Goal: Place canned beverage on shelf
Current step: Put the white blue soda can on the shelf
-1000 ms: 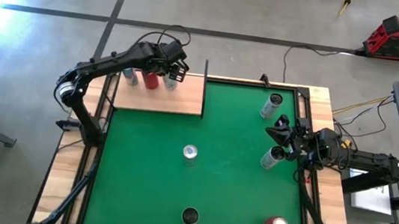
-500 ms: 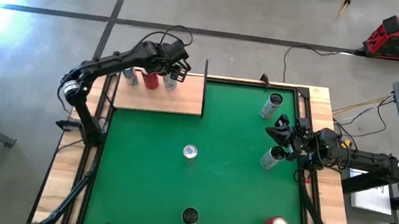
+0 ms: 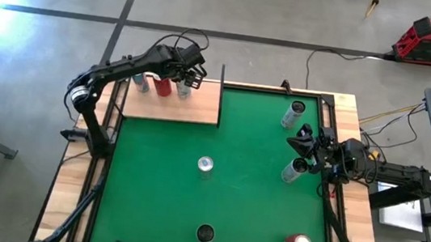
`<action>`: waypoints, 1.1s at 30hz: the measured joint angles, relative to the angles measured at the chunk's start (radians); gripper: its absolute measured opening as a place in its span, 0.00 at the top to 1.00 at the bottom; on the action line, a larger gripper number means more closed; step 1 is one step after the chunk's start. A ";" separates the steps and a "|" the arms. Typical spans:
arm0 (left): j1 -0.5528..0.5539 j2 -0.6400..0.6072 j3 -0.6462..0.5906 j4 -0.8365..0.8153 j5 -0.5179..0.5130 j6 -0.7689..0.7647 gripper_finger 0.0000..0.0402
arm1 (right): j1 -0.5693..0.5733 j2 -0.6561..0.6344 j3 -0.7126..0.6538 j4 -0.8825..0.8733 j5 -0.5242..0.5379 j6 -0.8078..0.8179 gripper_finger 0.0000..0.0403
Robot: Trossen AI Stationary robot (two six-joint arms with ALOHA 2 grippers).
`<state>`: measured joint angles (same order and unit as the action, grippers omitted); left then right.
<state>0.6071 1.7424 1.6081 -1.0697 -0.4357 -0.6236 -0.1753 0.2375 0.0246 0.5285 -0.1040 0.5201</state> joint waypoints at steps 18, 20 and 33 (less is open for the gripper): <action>0.000 0.000 0.002 0.004 -0.017 -0.052 0.22 | 0.000 0.000 0.000 0.000 0.000 0.000 0.97; 0.000 0.000 0.002 0.002 -0.018 -0.052 0.21 | 0.000 0.000 0.000 0.000 0.000 0.000 0.97; -0.002 -0.016 0.002 0.022 0.027 0.150 0.19 | 0.000 0.000 0.000 0.000 0.000 0.000 0.97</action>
<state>0.6056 1.7261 1.6096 -1.0480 -0.4089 -0.4738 -0.1752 0.2375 0.0243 0.5283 -0.1036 0.5203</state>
